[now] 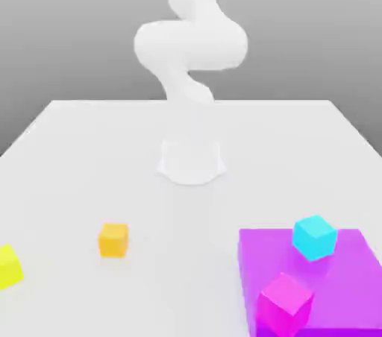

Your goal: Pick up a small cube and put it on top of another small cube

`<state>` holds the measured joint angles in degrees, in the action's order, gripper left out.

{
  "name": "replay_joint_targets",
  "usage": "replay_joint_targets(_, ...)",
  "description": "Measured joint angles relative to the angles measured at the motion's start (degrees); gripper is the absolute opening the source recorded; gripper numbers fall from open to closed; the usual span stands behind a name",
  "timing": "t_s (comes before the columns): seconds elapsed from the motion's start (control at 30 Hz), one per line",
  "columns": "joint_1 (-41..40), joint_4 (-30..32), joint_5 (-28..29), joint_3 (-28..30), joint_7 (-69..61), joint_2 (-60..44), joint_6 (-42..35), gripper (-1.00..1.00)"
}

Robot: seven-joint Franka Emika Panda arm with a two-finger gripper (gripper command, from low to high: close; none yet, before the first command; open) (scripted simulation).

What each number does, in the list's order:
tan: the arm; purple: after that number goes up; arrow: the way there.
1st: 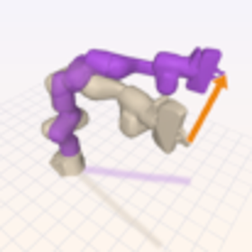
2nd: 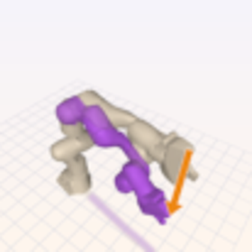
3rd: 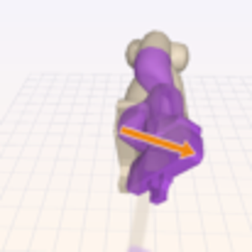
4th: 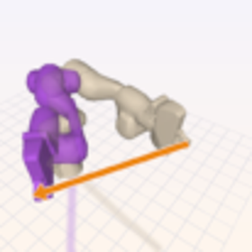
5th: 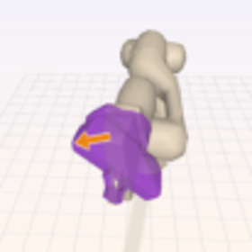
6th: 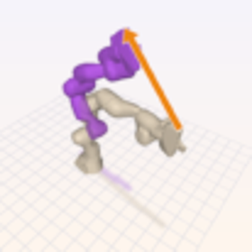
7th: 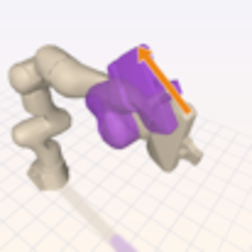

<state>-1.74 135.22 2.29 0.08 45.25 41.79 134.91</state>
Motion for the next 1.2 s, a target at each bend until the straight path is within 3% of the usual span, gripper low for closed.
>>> replay_joint_targets(0.3, -7.0, 14.0, 7.9, 4.4, -3.7, -17.7, 13.0, 0.00)
replay_joint_targets(0.53, -10.7, 24.9, 8.9, 10.9, -10.4, -31.0, 23.5, 0.00)
replay_joint_targets(0.73, -11.3, 31.7, -1.9, 14.1, -22.8, -41.5, 32.3, 0.00)
replay_joint_targets(0.9, -14.8, 30.4, -11.4, 7.8, -29.5, -49.4, 38.5, 0.00)
replay_joint_targets(1.03, -20.8, 29.4, -14.0, 1.3, -31.8, -55.6, 43.6, 0.00)
replay_joint_targets(1.07, -21.8, 29.2, -14.0, 0.4, -32.0, -56.8, 44.6, -1.00)
replay_joint_targets(1.2, -21.8, 29.2, -13.9, 0.4, -31.9, -56.8, 44.6, -1.00)
